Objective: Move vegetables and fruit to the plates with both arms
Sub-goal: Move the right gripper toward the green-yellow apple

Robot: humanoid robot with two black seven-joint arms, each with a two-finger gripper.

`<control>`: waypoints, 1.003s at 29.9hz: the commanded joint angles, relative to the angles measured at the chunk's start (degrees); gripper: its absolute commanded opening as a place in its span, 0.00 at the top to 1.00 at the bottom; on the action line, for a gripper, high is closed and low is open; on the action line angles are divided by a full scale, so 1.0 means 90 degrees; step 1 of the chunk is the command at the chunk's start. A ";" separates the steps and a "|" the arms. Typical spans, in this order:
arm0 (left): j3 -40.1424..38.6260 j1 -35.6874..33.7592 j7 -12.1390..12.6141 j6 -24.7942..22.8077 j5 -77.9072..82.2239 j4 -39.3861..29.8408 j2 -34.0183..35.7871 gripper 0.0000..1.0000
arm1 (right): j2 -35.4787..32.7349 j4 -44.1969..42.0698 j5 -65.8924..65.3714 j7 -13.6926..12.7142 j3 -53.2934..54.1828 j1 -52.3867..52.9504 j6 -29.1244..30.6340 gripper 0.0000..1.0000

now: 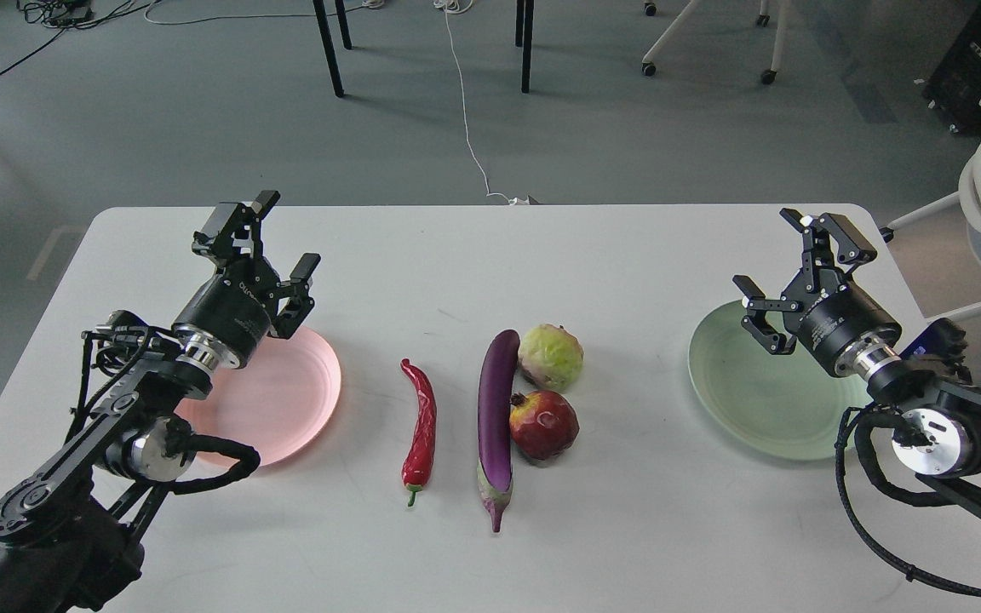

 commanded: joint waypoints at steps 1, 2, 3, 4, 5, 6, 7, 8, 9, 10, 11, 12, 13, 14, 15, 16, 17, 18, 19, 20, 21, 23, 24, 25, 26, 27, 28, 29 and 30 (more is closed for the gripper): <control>0.0025 0.0054 0.0003 0.0007 0.0007 -0.0091 -0.0007 0.01 | -0.0021 -0.0001 -0.0038 -0.0001 -0.0012 0.0008 0.0021 0.02; 0.0064 0.0054 0.0013 0.0017 0.0017 -0.0091 -0.0007 0.01 | -0.0031 -0.0001 -0.0067 -0.0001 -0.0021 -0.0001 0.0041 0.02; 0.0065 0.0045 0.0042 0.0017 0.0027 -0.0101 -0.0007 0.01 | -0.0050 -0.0001 -0.0097 -0.0001 -0.0021 0.0008 0.0070 0.02; 0.0045 0.0044 0.0052 0.0027 0.0017 -0.0101 -0.0007 0.01 | -0.0050 -0.0011 -0.0145 -0.0001 -0.0031 0.0008 0.0080 0.02; 0.0016 0.0035 0.0052 0.0037 -0.0031 -0.0111 -0.0007 0.01 | -0.0060 -0.0011 -0.0233 -0.0001 -0.0050 0.0057 0.0090 0.02; -0.0003 0.0035 0.0042 0.0037 -0.0071 -0.0111 -0.0017 0.01 | -0.0070 -0.0011 -0.0446 -0.0001 -0.0070 0.0115 0.0100 0.02; 0.0006 0.0025 0.0033 0.0027 -0.0081 -0.0111 0.0003 0.01 | -0.0089 0.0018 -0.0719 -0.0001 -0.0080 0.0135 0.0109 0.02; 0.0035 0.0006 0.0032 -0.0012 -0.0090 -0.0111 0.0032 0.01 | -0.0147 0.0038 -0.1147 -0.0001 -0.0080 0.0203 0.0167 0.02; 0.0035 0.0005 -0.0016 -0.0031 -0.0090 -0.0111 0.0061 0.01 | -0.0254 0.0048 -0.1654 -0.0001 -0.0090 0.0358 0.0274 0.02; 0.0035 0.0005 -0.0055 -0.0032 -0.0071 -0.0111 0.0071 0.01 | -0.0371 0.0048 -0.2162 -0.0001 -0.0099 0.0515 0.0411 0.02; 0.0045 0.0005 -0.0075 -0.0022 -0.0023 -0.0111 0.0090 0.01 | -0.0508 0.0038 -0.2689 -0.0001 -0.0138 0.0680 0.0586 0.02; 0.0045 0.0005 -0.0094 -0.0031 -0.0003 -0.0120 0.0110 0.01 | -0.0635 0.0029 -0.3265 -0.0001 -0.0274 0.0866 0.0791 0.02; 0.0045 -0.0004 -0.0095 -0.0032 -0.0003 -0.0130 0.0149 0.01 | -0.0694 0.0019 -0.3725 -0.0001 -0.0420 0.1071 0.0957 0.02; 0.0036 -0.0014 -0.0095 -0.0032 -0.0003 -0.0130 0.0178 0.01 | -0.0762 0.0009 -0.4262 -0.0001 -0.0576 0.1392 0.1181 0.02; 0.0026 -0.0024 -0.0104 -0.0032 -0.0003 -0.0140 0.0188 0.01 | -0.0802 -0.0001 -0.4673 -0.0001 -0.0713 0.1685 0.1377 0.02; 0.0016 -0.0024 -0.0124 -0.0032 -0.0012 -0.0140 0.0188 0.01 | -0.0870 -0.0020 -0.5122 -0.0001 -0.0898 0.2007 0.1621 0.02; 0.0006 -0.0024 -0.0143 -0.0022 -0.0012 -0.0159 0.0198 0.01 | -0.0909 -0.0069 -0.5532 -0.0001 -0.1094 0.2300 0.1865 0.02; 0.0016 -0.0024 -0.0192 -0.0012 -0.0022 -0.0179 0.0198 0.01 | -0.0910 -0.0127 -0.5856 -0.0001 -0.1279 0.2584 0.2090 0.02; 0.0016 -0.0024 -0.0289 -0.0012 -0.0022 -0.0179 0.0198 0.01 | -0.0890 -0.0186 -0.6168 -0.0001 -0.1455 0.2905 0.2314 0.02; 0.0016 -0.0024 -0.0396 -0.0022 -0.0022 -0.0189 0.0208 0.01 | -0.0851 -0.0235 -0.6510 -0.0001 -0.1660 0.3257 0.2361 0.02; 0.0016 -0.0024 -0.0494 -0.0002 -0.0022 -0.0199 0.0198 0.01 | -0.0803 -0.0255 -0.6861 -0.0001 -0.1942 0.3579 0.2361 0.02; 0.0026 -0.0024 -0.0534 0.0017 -0.0022 -0.0247 0.0198 0.01 | -0.0628 -0.0284 -0.7428 -0.0001 -0.2460 0.4146 0.2361 0.01; 0.0026 -0.0024 -0.0544 0.0017 -0.0022 -0.0276 0.0198 0.01 | -0.0443 -0.0303 -0.7740 -0.0001 -0.2753 0.4449 0.2361 0.01; 0.0035 -0.0014 -0.0553 0.0017 -0.0022 -0.0296 0.0198 0.01 | -0.0209 -0.0371 -0.8072 -0.0001 -0.3104 0.4722 0.2361 0.01; 0.0035 -0.0004 -0.0563 0.0027 -0.0022 -0.0325 0.0198 0.01 | -0.0004 -0.0459 -0.8385 -0.0001 -0.3407 0.4947 0.2361 0.01; 0.0035 -0.0004 -0.0563 0.0027 -0.0012 -0.0345 0.0198 0.01 | 0.0250 -0.0605 -0.8736 -0.0001 -0.3710 0.5162 0.2361 0.01; 0.0035 0.0005 -0.0563 0.0037 -0.0012 -0.0364 0.0198 0.01 | 0.0513 -0.0751 -0.9030 -0.0001 -0.3925 0.5310 0.2361 0.01; 0.0035 0.0025 -0.0573 0.0027 -0.0012 -0.0374 0.0198 0.01 | 0.0816 -0.0946 -0.9352 -0.0001 -0.4140 0.5417 0.2361 0.01; 0.0035 0.0025 -0.0573 0.0037 -0.0012 -0.0403 0.0208 0.01 | 0.1061 -0.1112 -0.9558 -0.0001 -0.4278 0.5467 0.2361 0.01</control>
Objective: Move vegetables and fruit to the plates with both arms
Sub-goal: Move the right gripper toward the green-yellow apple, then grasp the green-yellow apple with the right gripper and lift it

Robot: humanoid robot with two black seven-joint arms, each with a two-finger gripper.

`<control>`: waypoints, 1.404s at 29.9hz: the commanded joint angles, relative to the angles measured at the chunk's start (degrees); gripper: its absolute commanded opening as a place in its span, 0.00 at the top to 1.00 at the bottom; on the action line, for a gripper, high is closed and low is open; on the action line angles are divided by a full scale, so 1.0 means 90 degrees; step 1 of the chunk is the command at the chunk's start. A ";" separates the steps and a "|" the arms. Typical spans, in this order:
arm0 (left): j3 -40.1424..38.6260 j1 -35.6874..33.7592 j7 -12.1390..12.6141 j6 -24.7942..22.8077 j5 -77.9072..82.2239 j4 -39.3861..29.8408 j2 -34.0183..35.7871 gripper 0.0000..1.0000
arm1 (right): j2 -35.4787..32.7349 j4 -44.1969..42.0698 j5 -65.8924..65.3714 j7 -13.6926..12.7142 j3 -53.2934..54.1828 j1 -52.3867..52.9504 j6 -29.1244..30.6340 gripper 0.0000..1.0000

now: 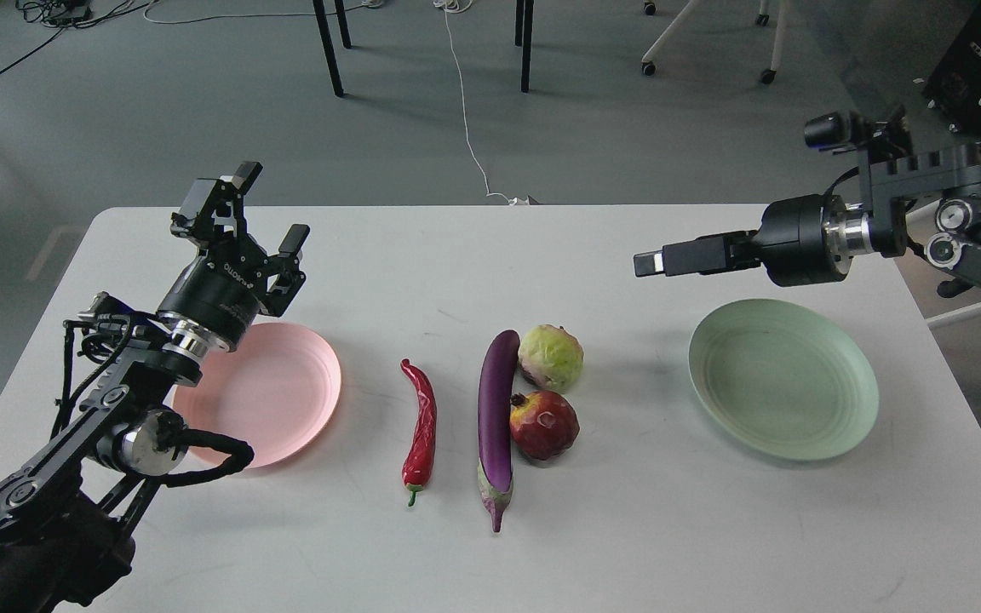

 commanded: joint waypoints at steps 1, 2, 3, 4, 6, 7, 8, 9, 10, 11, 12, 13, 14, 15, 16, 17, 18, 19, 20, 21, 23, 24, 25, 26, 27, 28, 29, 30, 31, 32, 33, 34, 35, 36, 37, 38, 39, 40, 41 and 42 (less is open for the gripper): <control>0.0002 0.0035 -0.0012 0.0017 0.0009 -0.0108 0.0008 0.01 | 0.0965 -0.0599 -0.0929 -0.0001 -0.0680 0.0359 -0.0001 0.01; 0.0002 0.0045 -0.0012 0.0017 0.0009 -0.0128 0.0017 0.01 | 0.1131 -0.0697 -0.1017 -0.0001 -0.0739 0.0369 -0.0001 0.01; 0.0002 0.0054 -0.0012 0.0037 0.0009 -0.0128 0.0027 0.01 | 0.1298 -0.0785 -0.1086 -0.0001 -0.0769 0.0369 -0.0001 0.01; 0.0002 0.0054 -0.0012 0.0056 0.0019 -0.0137 0.0037 0.01 | 0.1454 -0.0834 -0.1106 -0.0001 -0.0798 0.0369 -0.0001 0.01; 0.0012 0.0064 -0.0012 0.0086 0.0019 -0.0157 0.0037 0.01 | 0.1728 -0.0883 -0.1145 -0.0001 -0.0886 0.0369 -0.0001 0.01; 0.0012 0.0084 -0.0012 0.0086 0.0019 -0.0157 0.0047 0.01 | 0.1816 -0.0922 -0.1155 -0.0001 -0.0954 0.0369 -0.0001 0.01; 0.0012 0.0093 -0.0012 0.0086 0.0019 -0.0157 0.0047 0.01 | 0.1913 -0.0971 -0.1165 -0.0001 -0.1022 0.0369 -0.0001 0.01; 0.0002 0.0103 -0.0012 0.0095 0.0019 -0.0167 0.0047 0.01 | 0.2001 -0.1000 -0.1175 -0.0001 -0.1091 0.0369 -0.0001 0.01; 0.0002 0.0103 -0.0012 0.0086 0.0019 -0.0167 0.0047 0.01 | 0.2070 -0.1020 -0.1175 -0.0001 -0.1130 0.0369 -0.0001 0.01; 0.0012 0.0113 -0.0012 0.0086 0.0019 -0.0167 0.0047 0.01 | 0.2119 -0.1030 -0.1175 -0.0001 -0.1150 0.0369 -0.0001 0.01; 0.0002 0.0113 -0.0012 0.0095 0.0019 -0.0167 0.0047 0.01 | 0.2158 -0.1030 -0.1175 -0.0001 -0.1160 0.0369 -0.0001 0.01; 0.0002 0.0113 -0.0012 0.0095 0.0019 -0.0167 0.0047 0.01 | 0.2178 -0.1030 -0.1175 -0.0001 -0.1150 0.0369 -0.0001 0.01; 0.0002 0.0113 -0.0012 0.0095 0.0019 -0.0176 0.0047 0.01 | 0.2217 -0.1030 -0.1175 -0.0001 -0.1160 0.0369 -0.0001 0.01; 0.0002 0.0123 -0.0012 0.0086 0.0019 -0.0177 0.0047 0.01 | 0.2265 -0.1039 -0.1175 -0.0001 -0.1160 0.0369 -0.0001 0.01; 0.0002 0.0123 -0.0012 0.0086 0.0019 -0.0177 0.0056 0.01 | 0.2305 -0.1059 -0.1175 -0.0001 -0.1160 0.0369 -0.0001 0.01; 0.0002 0.0123 -0.0012 0.0086 0.0019 -0.0177 0.0056 0.01 | 0.2334 -0.1078 -0.1175 -0.0001 -0.1160 0.0369 -0.0001 0.01; 0.0012 0.0123 -0.0012 0.0086 0.0019 -0.0177 0.0066 0.01 | 0.2373 -0.1108 -0.1175 -0.0001 -0.1160 0.0369 -0.0001 0.01; 0.0002 0.0123 -0.0012 0.0086 0.0019 -0.0177 0.0076 0.01 | 0.2431 -0.1147 -0.1175 -0.0001 -0.1160 0.0369 -0.0001 0.01; 0.0002 0.0113 -0.0012 0.0086 0.0019 -0.0186 0.0086 0.01 | 0.2480 -0.1176 -0.1175 -0.0001 -0.1160 0.0349 -0.0001 0.01; 0.0002 0.0123 -0.0012 0.0086 0.0019 -0.0186 0.0095 0.01 | 0.2529 -0.1205 -0.1175 -0.0001 -0.1160 0.0340 -0.0001 0.01; 0.0002 0.0132 -0.0012 0.0086 0.0019 -0.0186 0.0105 0.01 | 0.2646 -0.1332 -0.1175 -0.0001 -0.1160 0.0301 -0.0001 0.01; 0.0002 0.0162 -0.0012 0.0086 0.0019 -0.0186 0.0105 0.01 | 0.2734 -0.1410 -0.1175 -0.0001 -0.1169 0.0291 -0.0001 0.01; 0.0002 0.0181 -0.0012 0.0086 0.0019 -0.0186 0.0105 0.01 | 0.2783 -0.1469 -0.1175 -0.0001 -0.1169 0.0281 -0.0001 0.01; 0.0002 0.0210 -0.0012 0.0086 0.0019 -0.0235 0.0105 0.01 | 0.2842 -0.1537 -0.1175 -0.0001 -0.1169 0.0271 -0.0001 0.01; 0.0002 0.0240 -0.0012 0.0086 0.0019 -0.0274 0.0105 0.01 | 0.2881 -0.1596 -0.1175 -0.0001 -0.1169 0.0271 -0.0001 0.01; 0.0002 0.0269 -0.0012 0.0086 0.0019 -0.0294 0.0105 0.01 | 0.2930 -0.1635 -0.1175 -0.0001 -0.1179 0.0271 -0.0001 0.01; 0.0002 0.0289 -0.0012 0.0086 0.0019 -0.0303 0.0115 0.01 | 0.2978 -0.1664 -0.1175 -0.0001 -0.1179 0.0261 -0.0001 0.01; 0.0002 0.0298 -0.0012 0.0086 0.0019 -0.0313 0.0115 0.01 | 0.3047 -0.1703 -0.1175 -0.0001 -0.1179 0.0252 -0.0001 0.01; 0.0002 0.0308 -0.0012 0.0086 0.0019 -0.0313 0.0115 0.01 | 0.3086 -0.1762 -0.1165 -0.0001 -0.1179 0.0213 -0.0001 0.01; 0.0002 0.0308 -0.0012 0.0086 0.0019 -0.0313 0.0115 0.01 | 0.3144 -0.1840 -0.1175 -0.0001 -0.1179 0.0183 -0.0001 0.01; 0.0002 0.0308 -0.0022 0.0086 0.0019 -0.0313 0.0115 0.01 | 0.3193 -0.1898 -0.1175 -0.0001 -0.1189 0.0154 -0.0001 0.01; -0.0007 0.0308 -0.0022 0.0086 0.0019 -0.0313 0.0115 0.01 | 0.3252 -0.1938 -0.1165 -0.0001 -0.1189 0.0125 -0.0001 0.01; -0.0017 0.0308 -0.0051 0.0086 0.0019 -0.0313 0.0125 0.01 | 0.3281 -0.1986 -0.1175 -0.0001 -0.1189 0.0096 -0.0001 0.01; -0.0008 0.0308 -0.0061 0.0076 0.0019 -0.0313 0.0134 0.01 | 0.3311 -0.2016 -0.1175 -0.0001 -0.1179 0.0066 -0.0001 0.01; -0.0007 0.0308 -0.0061 0.0076 0.0019 -0.0313 0.0144 0.01 | 0.3350 -0.2074 -0.1165 -0.0001 -0.1189 0.0027 -0.0001 0.01; -0.0017 0.0308 -0.0061 0.0076 0.0019 -0.0313 0.0173 0.01 | 0.3408 -0.2152 -0.1165 -0.0001 -0.1189 -0.0012 -0.0001 0.01; -0.0017 0.0308 -0.0061 0.0076 0.0009 -0.0313 0.0183 0.01 | 0.3457 -0.2250 -0.1165 -0.0001 -0.1199 -0.0060 -0.0001 0.01; -0.0017 0.0308 -0.0061 0.0076 0.0019 -0.0313 0.0183 0.01 | 0.3496 -0.2299 -0.1165 -0.0001 -0.1228 -0.0090 -0.0001 0.01; -0.0017 0.0308 -0.0071 0.0086 0.0019 -0.0313 0.0183 0.01 | 0.3535 -0.2357 -0.1165 -0.0001 -0.1267 -0.0129 -0.0001 0.01; -0.0017 0.0308 -0.0061 0.0086 0.0009 -0.0313 0.0183 0.01 | 0.3584 -0.2397 -0.1155 -0.0001 -0.1277 -0.0168 -0.0001 0.01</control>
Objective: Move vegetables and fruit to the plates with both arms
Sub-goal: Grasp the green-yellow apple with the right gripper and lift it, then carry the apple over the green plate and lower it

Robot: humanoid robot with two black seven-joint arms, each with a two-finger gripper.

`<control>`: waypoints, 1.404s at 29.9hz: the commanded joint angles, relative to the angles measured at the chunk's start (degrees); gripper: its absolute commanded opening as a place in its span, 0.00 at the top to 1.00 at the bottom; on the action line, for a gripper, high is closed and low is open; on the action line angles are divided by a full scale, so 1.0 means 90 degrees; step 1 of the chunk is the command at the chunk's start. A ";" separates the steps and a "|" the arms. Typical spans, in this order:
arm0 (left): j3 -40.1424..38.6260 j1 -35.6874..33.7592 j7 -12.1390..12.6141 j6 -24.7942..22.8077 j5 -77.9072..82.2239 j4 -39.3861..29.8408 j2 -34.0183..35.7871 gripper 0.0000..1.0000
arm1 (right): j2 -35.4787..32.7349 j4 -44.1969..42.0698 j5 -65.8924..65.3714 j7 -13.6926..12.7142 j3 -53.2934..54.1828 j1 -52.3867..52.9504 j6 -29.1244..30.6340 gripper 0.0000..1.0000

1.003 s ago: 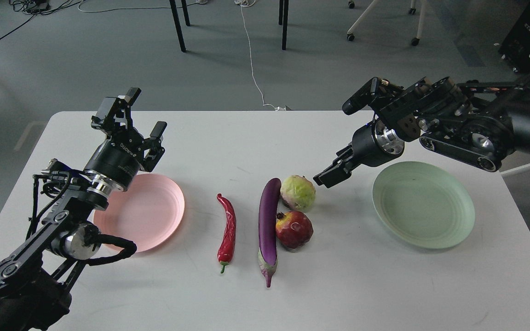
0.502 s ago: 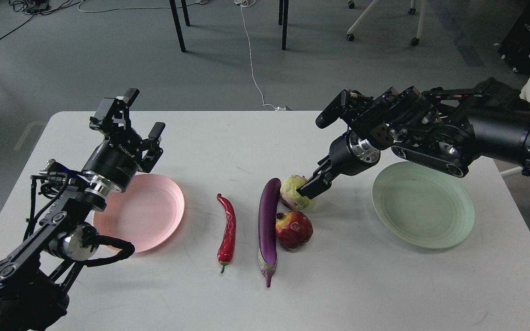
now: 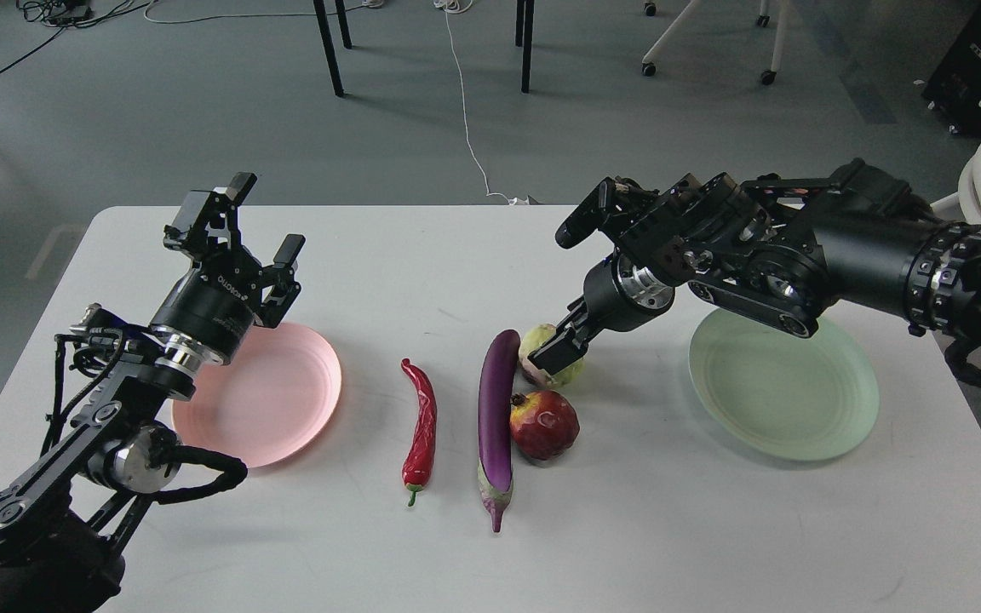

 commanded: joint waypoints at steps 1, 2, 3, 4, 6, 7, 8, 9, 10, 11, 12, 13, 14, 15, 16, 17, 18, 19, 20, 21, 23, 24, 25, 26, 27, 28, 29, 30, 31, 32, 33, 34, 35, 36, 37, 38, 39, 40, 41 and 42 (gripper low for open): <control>-0.0001 0.0000 -0.0008 0.0008 -0.0009 0.0000 0.0006 0.01 | 0.0141 -0.0175 0.0011 0.0000 -0.0066 -0.0141 0.0001 0.01; -0.0001 0.0000 -0.0008 0.0008 -0.0009 0.0000 0.0006 0.01 | 0.0150 -0.0176 0.0011 0.0000 -0.0066 -0.0180 0.0001 0.02; -0.0001 0.0000 -0.0008 0.0008 -0.0009 0.0000 0.0006 0.01 | 0.0150 -0.0176 0.0011 0.0000 -0.0066 -0.0210 -0.0043 0.02; -0.0001 0.0000 0.0002 0.0008 -0.0009 0.0000 0.0006 0.01 | 0.0150 -0.0176 0.0021 0.0000 -0.0066 -0.0220 -0.0054 0.02; -0.0001 0.0000 -0.0008 0.0008 -0.0009 0.0000 0.0006 0.01 | 0.0131 -0.0176 0.0031 0.0000 -0.0076 -0.0239 -0.0063 0.05; -0.0001 0.0000 -0.0008 0.0008 -0.0009 0.0000 0.0006 0.01 | 0.0121 -0.0176 0.0031 0.0000 -0.0086 -0.0239 -0.0073 0.06; -0.0001 0.0000 -0.0008 0.0008 -0.0009 0.0000 0.0006 0.01 | 0.0102 -0.0176 0.0040 0.0000 -0.0086 -0.0239 -0.0073 0.08; -0.0001 0.0000 -0.0008 0.0008 -0.0009 0.0000 0.0006 0.01 | 0.0092 -0.0176 0.0079 0.0000 -0.0086 -0.0239 -0.0073 0.10; -0.0001 0.0000 -0.0008 0.0008 -0.0009 0.0000 0.0006 0.01 | 0.0073 -0.0166 0.0089 0.0000 -0.0086 -0.0239 -0.0073 0.13; -0.0011 0.0000 -0.0008 0.0008 -0.0009 0.0000 0.0006 0.01 | 0.0063 -0.0176 0.0089 0.0000 -0.0086 -0.0239 -0.0073 0.18; -0.0011 0.0000 -0.0008 0.0008 -0.0009 0.0000 0.0006 0.01 | 0.0053 -0.0166 0.0089 0.0000 -0.0086 -0.0230 -0.0073 0.21; -0.0011 0.0000 -0.0008 0.0008 -0.0009 0.0000 0.0006 0.01 | 0.0043 -0.0166 0.0089 0.0000 -0.0086 -0.0230 -0.0083 0.24; -0.0001 0.0000 0.0002 0.0008 0.0001 0.0000 0.0006 0.01 | 0.0043 -0.0166 0.0089 0.0000 -0.0086 -0.0230 -0.0073 0.27; -0.0011 0.0000 -0.0008 0.0008 -0.0008 0.0000 0.0006 0.01 | 0.0043 -0.0166 0.0089 0.0000 -0.0086 -0.0230 -0.0083 0.30; -0.0011 0.0000 -0.0008 0.0008 -0.0009 0.0000 0.0006 0.01 | 0.0043 -0.0166 0.0089 0.0000 -0.0096 -0.0230 -0.0073 0.32; -0.0011 0.0000 -0.0008 0.0008 -0.0009 0.0000 0.0006 0.01 | 0.0024 -0.0156 0.0089 0.0000 -0.0096 -0.0230 -0.0073 0.36; -0.0011 0.0000 -0.0008 0.0008 -0.0009 0.0000 0.0006 0.01 | 0.0004 -0.0156 0.0089 0.0000 -0.0086 -0.0230 -0.0073 0.40; -0.0011 0.0000 -0.0008 0.0008 -0.0009 0.0000 0.0016 0.01 | -0.0015 -0.0147 0.0089 0.0000 -0.0086 -0.0220 -0.0073 0.44; -0.0011 0.0000 -0.0008 0.0008 -0.0009 0.0000 0.0016 0.01 | -0.0045 -0.0137 0.0089 0.0000 -0.0096 -0.0210 -0.0073 0.46; -0.0011 0.0000 -0.0008 0.0008 -0.0009 0.0000 0.0016 0.01 | -0.0074 -0.0117 0.0089 0.0000 -0.0096 -0.0191 -0.0073 0.48; -0.0011 0.0000 -0.0008 0.0008 -0.0009 0.0000 0.0016 0.01 | -0.0200 -0.0088 0.0099 0.0000 -0.0086 -0.0123 -0.0063 0.48; -0.0020 0.0000 -0.0008 0.0008 -0.0009 0.0000 0.0006 0.01 | -0.0269 -0.0049 0.0109 0.0000 -0.0086 -0.0093 -0.0063 0.48; -0.0020 0.0000 -0.0008 0.0008 -0.0009 0.0000 0.0006 0.01 | -0.0356 0.0000 0.0109 0.0000 -0.0086 -0.0035 -0.0063 0.48; -0.0020 0.0000 -0.0008 0.0008 -0.0009 0.0000 0.0006 0.01 | -0.0493 0.0077 0.0099 0.0000 -0.0086 0.0033 -0.0063 0.48; -0.0020 0.0000 -0.0008 0.0008 -0.0009 0.0000 0.0016 0.01 | -0.0639 0.0165 0.0099 0.0000 -0.0076 0.0131 -0.0063 0.48; -0.0020 0.0000 -0.0008 0.0008 -0.0009 0.0000 0.0016 0.01 | -0.0786 0.0243 0.0099 0.0000 -0.0066 0.0199 -0.0073 0.48; -0.0020 0.0000 -0.0008 0.0008 -0.0009 0.0000 0.0016 0.01 | -0.0980 0.0331 0.0099 0.0000 -0.0047 0.0306 -0.0083 0.48; -0.0030 0.0000 -0.0008 0.0008 -0.0009 0.0000 0.0025 0.01 | -0.1147 0.0419 0.0099 0.0000 -0.0037 0.0385 -0.0083 0.48; -0.0030 0.0000 -0.0008 0.0008 -0.0009 0.0000 0.0025 0.01 | -0.1371 0.0546 0.0099 0.0000 -0.0037 0.0473 -0.0083 0.48; -0.0040 0.0000 -0.0008 0.0008 -0.0009 0.0000 0.0025 0.01 | -0.1624 0.0692 0.0089 0.0000 -0.0037 0.0560 -0.0083 0.48; -0.0040 0.0000 -0.0008 0.0008 -0.0009 0.0000 0.0025 0.01 | -0.1859 0.0838 0.0070 0.0000 -0.0066 0.0648 -0.0073 0.48; -0.0040 0.0000 -0.0008 0.0008 -0.0009 0.0000 0.0025 0.01 | -0.2142 0.1004 0.0002 0.0000 -0.0076 0.0707 -0.0073 0.48; -0.0040 0.0000 -0.0008 0.0008 -0.0009 0.0000 0.0025 0.01 | -0.2396 0.1122 -0.0018 0.0000 -0.0086 0.0737 -0.0073 0.48; -0.0040 -0.0010 -0.0008 0.0008 -0.0009 0.0000 0.0025 0.01 | -0.2650 0.1268 -0.0047 0.0000 -0.0086 0.0747 -0.0073 0.48; -0.0040 -0.0010 -0.0008 0.0008 -0.0009 0.0000 0.0016 0.01 | -0.2884 0.1415 -0.0125 0.0000 -0.0086 0.0747 -0.0073 0.48; -0.0030 -0.0010 -0.0008 0.0008 -0.0009 0.0000 0.0016 0.01 | -0.3109 0.1571 -0.0270 0.0000 -0.0086 0.0747 -0.0073 0.48; -0.0030 -0.0010 -0.0008 0.0008 -0.0009 0.0000 0.0016 0.01 | -0.3314 0.1669 -0.0407 0.0000 -0.0086 0.0737 -0.0073 0.48; -0.0030 -0.0019 0.0002 0.0008 -0.0009 0.0000 0.0006 0.01 | -0.3519 0.1767 -0.0534 0.0000 -0.0086 0.0727 -0.0073 0.48; -0.0030 -0.0019 0.0002 0.0008 -0.0009 0.0000 0.0006 0.01 | -0.3695 0.1787 -0.0594 0.0000 -0.0086 0.0698 -0.0073 0.48; -0.0021 -0.0010 0.0002 0.0008 -0.0009 0.0000 0.0006 0.01 | -0.3862 0.1797 -0.0623 0.0000 -0.0076 0.0669 -0.0073 0.48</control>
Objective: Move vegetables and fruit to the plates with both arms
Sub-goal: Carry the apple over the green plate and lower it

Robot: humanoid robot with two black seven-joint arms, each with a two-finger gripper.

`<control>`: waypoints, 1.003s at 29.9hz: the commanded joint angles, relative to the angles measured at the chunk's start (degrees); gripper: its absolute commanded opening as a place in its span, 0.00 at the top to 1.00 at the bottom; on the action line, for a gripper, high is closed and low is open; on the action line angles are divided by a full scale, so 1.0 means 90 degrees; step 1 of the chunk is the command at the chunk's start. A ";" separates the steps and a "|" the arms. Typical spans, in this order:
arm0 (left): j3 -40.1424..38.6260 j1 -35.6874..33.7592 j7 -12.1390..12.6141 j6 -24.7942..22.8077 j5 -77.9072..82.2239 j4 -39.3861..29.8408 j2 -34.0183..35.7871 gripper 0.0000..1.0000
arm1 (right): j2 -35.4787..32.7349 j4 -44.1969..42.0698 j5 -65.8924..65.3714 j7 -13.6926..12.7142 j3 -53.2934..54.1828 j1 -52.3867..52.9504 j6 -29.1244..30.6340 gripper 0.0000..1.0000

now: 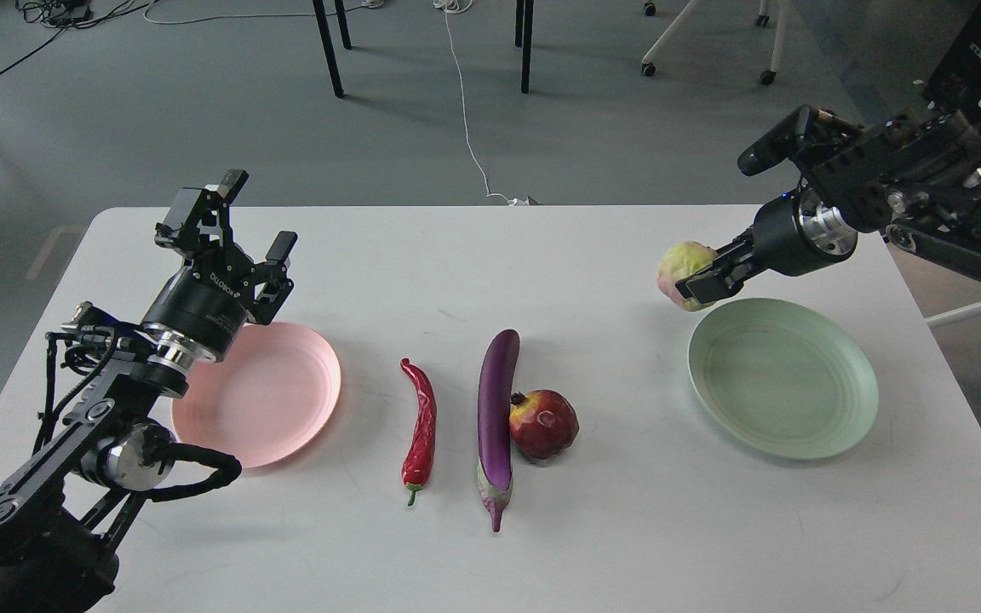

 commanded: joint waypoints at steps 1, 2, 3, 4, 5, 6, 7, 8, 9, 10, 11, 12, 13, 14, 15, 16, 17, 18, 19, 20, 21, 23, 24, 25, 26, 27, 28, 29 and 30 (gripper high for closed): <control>0.0016 0.0001 0.0011 0.0000 0.0000 0.0000 -0.0016 0.01 | -0.0642 0.0131 -0.0198 0.0000 0.0012 -0.0093 -0.0008 0.48; 0.0016 -0.0009 0.0011 0.0000 0.0000 0.0000 -0.0016 0.01 | -0.0779 0.0140 -0.0237 0.0000 0.0012 -0.0132 -0.0008 0.48; 0.0016 -0.0009 0.0011 0.0000 0.0000 0.0000 -0.0016 0.01 | -0.0877 0.0140 -0.0266 0.0000 0.0012 -0.0190 -0.0018 0.48; 0.0026 -0.0009 0.0011 0.0000 0.0000 0.0000 -0.0026 0.01 | -0.0975 0.0140 -0.0315 0.0000 0.0012 -0.0278 -0.0057 0.47; 0.0026 -0.0009 0.0011 0.0000 0.0009 0.0000 -0.0026 0.01 | -0.1014 0.0140 -0.0344 0.0000 0.0012 -0.0356 -0.0115 0.47; 0.0026 -0.0009 0.0011 -0.0010 0.0009 0.0000 -0.0026 0.01 | -0.1034 0.0121 -0.0364 0.0000 0.0002 -0.0463 -0.0203 0.47; 0.0026 -0.0009 0.0011 0.0000 0.0009 0.0000 -0.0026 0.01 | -0.1044 0.0101 -0.0374 0.0000 0.0002 -0.0561 -0.0271 0.47; 0.0026 -0.0019 0.0011 0.0000 0.0009 0.0000 -0.0026 0.01 | -0.1034 0.0063 -0.0374 0.0000 0.0002 -0.0668 -0.0340 0.46; 0.0026 -0.0019 0.0011 0.0000 0.0009 0.0000 -0.0026 0.01 | -0.1034 0.0043 -0.0374 0.0000 0.0002 -0.0756 -0.0379 0.45; 0.0026 -0.0019 0.0011 -0.0010 0.0009 -0.0009 -0.0026 0.01 | -0.1034 0.0033 -0.0374 0.0000 0.0002 -0.0835 -0.0428 0.45; 0.0036 -0.0019 0.0011 -0.0010 0.0009 -0.0009 -0.0026 0.01 | -0.1025 0.0004 -0.0374 0.0000 0.0002 -0.0884 -0.0467 0.45; 0.0026 -0.0019 0.0011 -0.0010 0.0009 -0.0019 -0.0026 0.01 | -0.0996 -0.0054 -0.0374 0.0000 0.0012 -0.0942 -0.0506 0.45; 0.0026 -0.0019 0.0011 -0.0010 0.0009 -0.0019 -0.0026 0.01 | -0.0976 -0.0152 -0.0374 0.0000 0.0012 -0.1001 -0.0545 0.44; 0.0026 -0.0019 0.0011 -0.0010 0.0009 -0.0019 -0.0036 0.01 | -0.0956 -0.0278 -0.0374 0.0000 0.0012 -0.1050 -0.0603 0.43; 0.0036 -0.0019 0.0011 -0.0010 0.0009 -0.0019 -0.0036 0.01 | -0.0927 -0.0367 -0.0374 0.0000 0.0012 -0.1099 -0.0652 0.43; 0.0036 -0.0019 0.0011 -0.0010 0.0009 -0.0029 -0.0046 0.01 | -0.0869 -0.0464 -0.0374 0.0000 0.0012 -0.1147 -0.0701 0.43; 0.0045 -0.0019 0.0011 -0.0010 0.0009 -0.0029 -0.0055 0.01 | -0.0791 -0.0523 -0.0374 0.0000 0.0012 -0.1187 -0.0731 0.42; 0.0046 -0.0019 0.0011 -0.0010 0.0009 -0.0029 -0.0056 0.01 | -0.0684 -0.0591 -0.0374 0.0000 0.0012 -0.1235 -0.0760 0.42; 0.0055 -0.0019 0.0011 -0.0010 0.0009 -0.0029 -0.0056 0.01 | -0.0634 -0.0640 -0.0374 0.0000 0.0012 -0.1265 -0.0789 0.40; 0.0055 -0.0029 0.0011 0.0000 0.0009 -0.0029 -0.0056 0.01 | -0.0586 -0.0689 -0.0374 0.0000 0.0012 -0.1304 -0.0790 0.40; 0.0055 -0.0029 0.0011 0.0000 0.0009 -0.0029 -0.0056 0.01 | -0.0556 -0.0777 -0.0374 0.0000 0.0012 -0.1343 -0.0790 0.40; 0.0055 -0.0029 0.0011 0.0000 0.0009 -0.0029 -0.0056 0.01 | -0.0478 -0.0914 -0.0374 0.0000 0.0012 -0.1392 -0.0790 0.36; 0.0055 -0.0029 0.0011 0.0000 0.0009 -0.0029 -0.0056 0.01 | -0.0429 -0.0972 -0.0374 0.0000 0.0012 -0.1440 -0.0819 0.33; 0.0055 -0.0029 0.0011 0.0000 0.0009 -0.0029 -0.0056 0.01 | -0.0409 -0.0992 -0.0374 0.0000 0.0012 -0.1470 -0.0867 0.31; 0.0055 -0.0029 0.0011 0.0000 0.0009 -0.0029 -0.0056 0.01 | -0.0409 -0.1002 -0.0374 0.0000 0.0031 -0.1489 -0.0955 0.30; 0.0055 -0.0029 0.0011 0.0000 0.0009 -0.0029 -0.0046 0.01 | -0.0400 -0.1002 -0.0374 0.0000 0.0031 -0.1499 -0.1004 0.29; 0.0055 -0.0029 0.0011 0.0000 0.0009 -0.0039 -0.0046 0.01 | -0.0400 -0.1002 -0.0354 0.0000 0.0041 -0.1499 -0.1053 0.25; 0.0055 -0.0029 0.0011 0.0000 0.0009 -0.0039 -0.0046 0.01 | -0.0400 -0.1002 -0.0344 0.0000 0.0041 -0.1509 -0.1063 0.19; 0.0055 -0.0029 0.0011 0.0000 0.0009 -0.0039 -0.0036 0.01 | -0.0409 -0.1002 -0.0344 0.0000 0.0051 -0.1519 -0.1073 0.14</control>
